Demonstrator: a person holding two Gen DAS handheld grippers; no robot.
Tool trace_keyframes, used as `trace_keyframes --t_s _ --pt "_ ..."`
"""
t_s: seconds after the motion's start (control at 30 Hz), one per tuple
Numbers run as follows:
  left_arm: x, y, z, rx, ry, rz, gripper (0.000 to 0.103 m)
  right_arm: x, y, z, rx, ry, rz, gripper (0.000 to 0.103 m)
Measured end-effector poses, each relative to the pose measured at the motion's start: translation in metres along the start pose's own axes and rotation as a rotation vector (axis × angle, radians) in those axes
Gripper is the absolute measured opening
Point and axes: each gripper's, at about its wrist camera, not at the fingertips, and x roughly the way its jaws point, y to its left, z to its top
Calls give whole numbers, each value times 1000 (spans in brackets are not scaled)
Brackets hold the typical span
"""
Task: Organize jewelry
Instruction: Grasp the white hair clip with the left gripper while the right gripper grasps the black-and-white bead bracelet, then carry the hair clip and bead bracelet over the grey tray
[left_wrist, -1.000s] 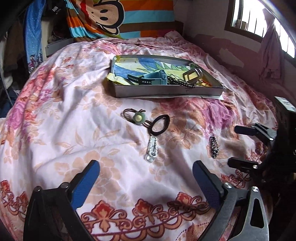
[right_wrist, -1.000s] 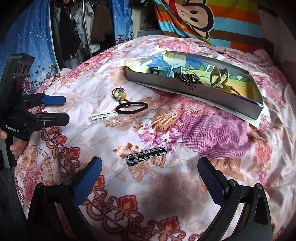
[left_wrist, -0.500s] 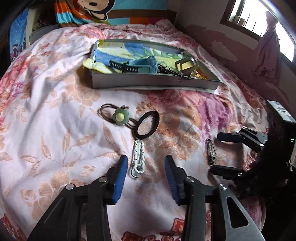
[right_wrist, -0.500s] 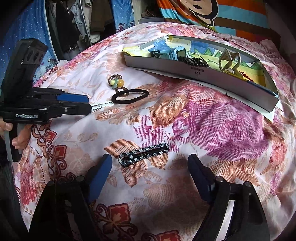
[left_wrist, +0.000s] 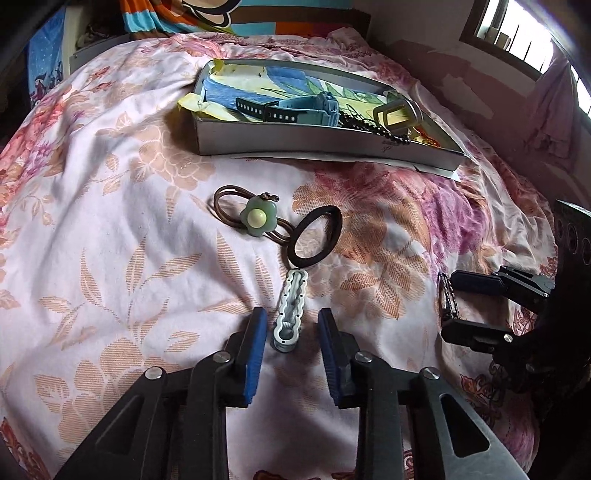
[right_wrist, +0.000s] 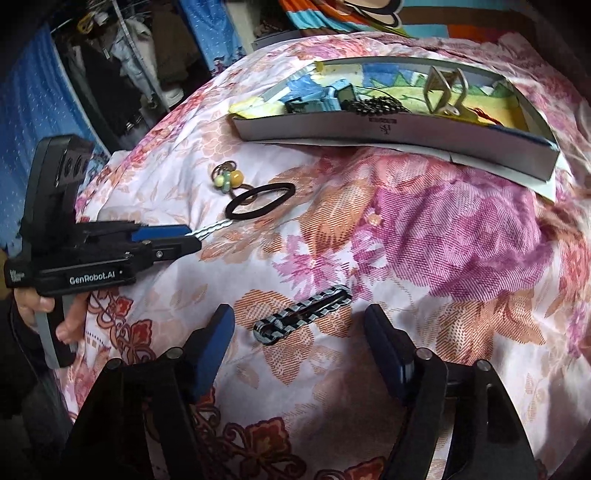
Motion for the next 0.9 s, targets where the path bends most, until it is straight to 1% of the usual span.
trace_keyframes --t_s 0.13,0.17,0.23,0.33,0.4,0.5,0.67,0.7,0.73,0.77,0.83,0.9 --pt "1 1 0 -6 -3 14 16 4 2 -1 13 -1 -38 55" --pt "1 1 -1 -5 -3 15 16 4 3 -1 12 -1 -39 54" --pt "1 -1 -1 3 -5 14 16 4 3 -1 9 -1 -39 48" --pt "0 -4 -2 16 -5 -2 15 5 5 0 4 2 -24 43" --pt "0 -5 -2 24 -5 -7 15 6 6 1 0 7 -14 41" --pt "0 -7 -3 31 -6 -10 15 7 9 0 -13 16 1 41" --pt "0 -8 -3 36 -8 -12 15 9 9 0 -17 23 2 40" --pt "-1 -8 -3 36 -8 -12 15 9 9 0 -15 22 0 33" --pt "-1 -8 -3 36 -9 -12 15 9 8 0 -10 21 0 24" --pt "-1 -8 -4 35 -10 -12 15 9 7 0 -6 21 0 20" --pt "-2 -9 -4 38 -14 -12 15 9 5 0 5 20 5 16" --pt "-2 -9 -4 40 -15 -12 15 10 5 0 7 18 6 16"
